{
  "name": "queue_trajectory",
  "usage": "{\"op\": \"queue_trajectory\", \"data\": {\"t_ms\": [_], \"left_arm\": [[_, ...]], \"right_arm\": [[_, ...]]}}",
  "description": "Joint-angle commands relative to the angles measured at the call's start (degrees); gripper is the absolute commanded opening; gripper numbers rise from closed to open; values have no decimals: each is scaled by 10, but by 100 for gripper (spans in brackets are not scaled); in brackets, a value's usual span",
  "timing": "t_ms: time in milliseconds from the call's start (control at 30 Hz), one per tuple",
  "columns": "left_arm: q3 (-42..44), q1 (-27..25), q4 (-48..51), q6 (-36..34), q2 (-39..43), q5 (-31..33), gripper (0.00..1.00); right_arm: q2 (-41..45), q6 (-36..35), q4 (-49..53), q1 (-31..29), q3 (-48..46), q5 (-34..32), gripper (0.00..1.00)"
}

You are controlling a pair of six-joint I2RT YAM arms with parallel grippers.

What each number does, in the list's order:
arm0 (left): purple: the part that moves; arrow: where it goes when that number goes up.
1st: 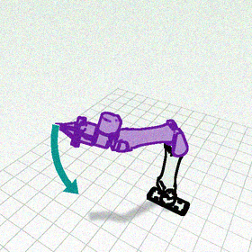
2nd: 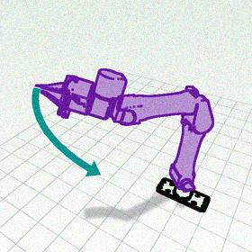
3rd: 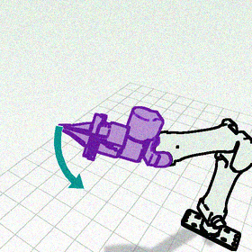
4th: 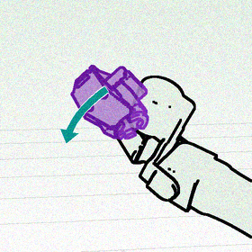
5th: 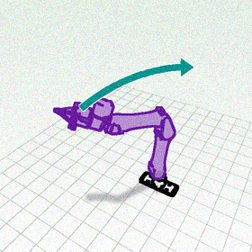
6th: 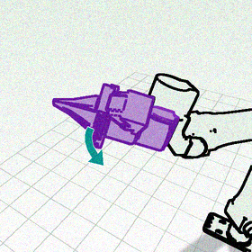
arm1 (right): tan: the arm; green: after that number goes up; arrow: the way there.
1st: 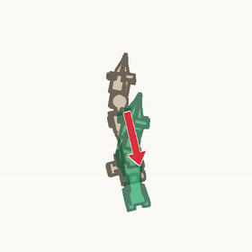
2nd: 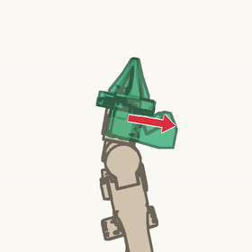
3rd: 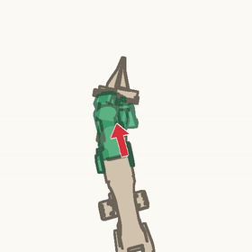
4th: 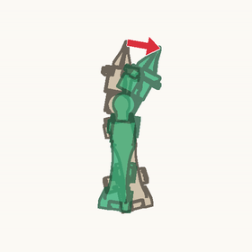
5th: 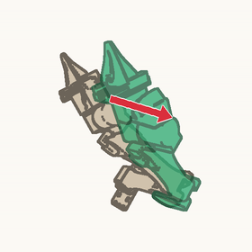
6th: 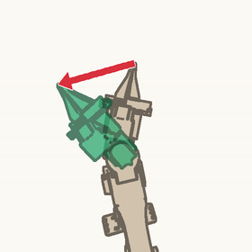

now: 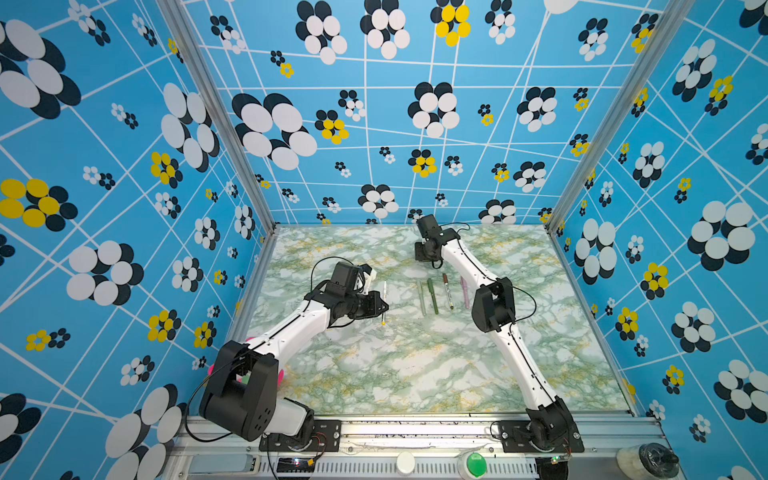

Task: Insert the pens into the pen caps
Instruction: 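Lower the right gripper onto the yellow cap and close on it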

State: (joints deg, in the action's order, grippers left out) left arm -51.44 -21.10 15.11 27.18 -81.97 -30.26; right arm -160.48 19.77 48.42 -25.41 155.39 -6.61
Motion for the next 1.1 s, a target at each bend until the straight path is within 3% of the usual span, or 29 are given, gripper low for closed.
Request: {"op": "queue_trajectory", "data": {"t_ms": [0,433,767,1067], "left_arm": [[-17,7,-10,5,-7,-11,0],[-15,13,-26,10,-5,-15,0],[-12,13,-48,23,0,-20,0],[11,12,-77,41,11,-28,0]], "right_arm": [[-22,24,7,10,11,23,24],[-12,27,36,15,4,24,11],[106,52,-19,11,-133,88,6],[183,80,-42,-1,-195,155,5]]}}
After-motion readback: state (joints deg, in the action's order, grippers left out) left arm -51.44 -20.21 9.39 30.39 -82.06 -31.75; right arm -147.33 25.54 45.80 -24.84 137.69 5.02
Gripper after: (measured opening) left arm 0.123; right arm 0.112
